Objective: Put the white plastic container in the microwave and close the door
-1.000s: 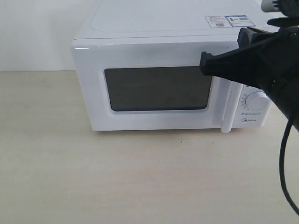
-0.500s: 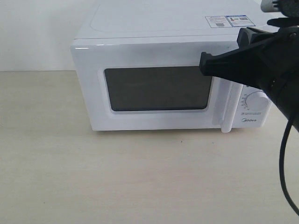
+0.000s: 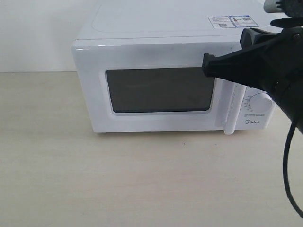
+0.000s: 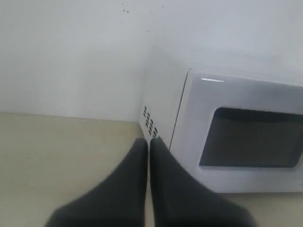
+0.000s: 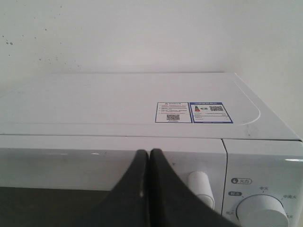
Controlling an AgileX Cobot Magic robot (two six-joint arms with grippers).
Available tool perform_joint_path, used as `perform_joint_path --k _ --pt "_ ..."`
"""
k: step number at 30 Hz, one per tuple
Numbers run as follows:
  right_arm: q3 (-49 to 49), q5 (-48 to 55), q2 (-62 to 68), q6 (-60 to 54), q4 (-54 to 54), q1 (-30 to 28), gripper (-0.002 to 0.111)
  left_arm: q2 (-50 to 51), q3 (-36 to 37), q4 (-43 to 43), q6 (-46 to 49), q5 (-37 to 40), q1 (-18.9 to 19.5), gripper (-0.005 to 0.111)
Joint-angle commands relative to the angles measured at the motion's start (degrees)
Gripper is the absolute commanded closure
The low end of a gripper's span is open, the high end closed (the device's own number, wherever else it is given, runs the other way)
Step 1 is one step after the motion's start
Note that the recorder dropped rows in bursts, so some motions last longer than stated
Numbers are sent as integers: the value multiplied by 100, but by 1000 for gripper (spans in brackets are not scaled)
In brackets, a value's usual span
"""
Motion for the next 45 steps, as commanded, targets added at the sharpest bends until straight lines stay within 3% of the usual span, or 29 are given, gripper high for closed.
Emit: perform_joint_path --k 1,8,19,30,45 --pt "31 9 -45 -21 -25 5 108 -12 487 309 117 -324 98 103" --pt "31 9 -45 -21 -25 5 108 -12 487 354 248 735 98 103" --pt "31 9 -45 -21 -25 5 108 -12 487 503 980 763 98 103" --pt "31 9 -45 -21 -25 5 108 -12 487 391 926 775 684 103" --pt "31 24 -45 -21 -25 5 108 -12 487 391 926 775 694 103"
